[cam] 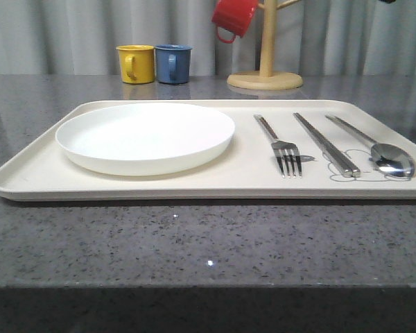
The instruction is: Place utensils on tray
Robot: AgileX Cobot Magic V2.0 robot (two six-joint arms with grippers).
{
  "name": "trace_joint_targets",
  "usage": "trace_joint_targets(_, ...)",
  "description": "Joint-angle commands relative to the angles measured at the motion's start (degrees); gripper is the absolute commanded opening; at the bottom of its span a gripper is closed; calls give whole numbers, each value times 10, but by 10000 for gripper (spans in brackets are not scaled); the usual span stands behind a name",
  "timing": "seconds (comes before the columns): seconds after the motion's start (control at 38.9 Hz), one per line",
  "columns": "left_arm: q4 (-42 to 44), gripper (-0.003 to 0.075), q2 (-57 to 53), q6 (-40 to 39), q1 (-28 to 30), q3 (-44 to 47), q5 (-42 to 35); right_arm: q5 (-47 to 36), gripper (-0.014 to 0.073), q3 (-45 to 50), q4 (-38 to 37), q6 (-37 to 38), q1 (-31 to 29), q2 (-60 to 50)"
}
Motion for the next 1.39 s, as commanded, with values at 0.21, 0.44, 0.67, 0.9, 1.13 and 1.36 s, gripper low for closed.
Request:
trace_joint_targets(0.21, -5, -18, 3, -5, -4, -17, -49, -251, -120, 245, -38, -67, 0, -243)
trace_joint_targets(0.44, -5, -18, 3, -5, -4, -17, -49, -514, -120, 555, -52, -67, 0, -504)
trace_joint_targets(0.67, -5, -18, 3, -5, -4, -17, -49, -533, -120, 694, -52, -67, 0, -713)
trace_joint_targets(0.9, -5, -18, 3, -5, -4, -17, -49, -529, -120, 712, -52, -66, 0, -792)
trace_joint_targets(1.13, -5, -18, 3, -5, -4, -17, -49, -528, -120, 712, -52, -66, 0, -792)
trace_joint_targets(1.36, -5, -18, 3, -5, -4, -17, -49, -528, -120, 712, -52, -66, 0, -792)
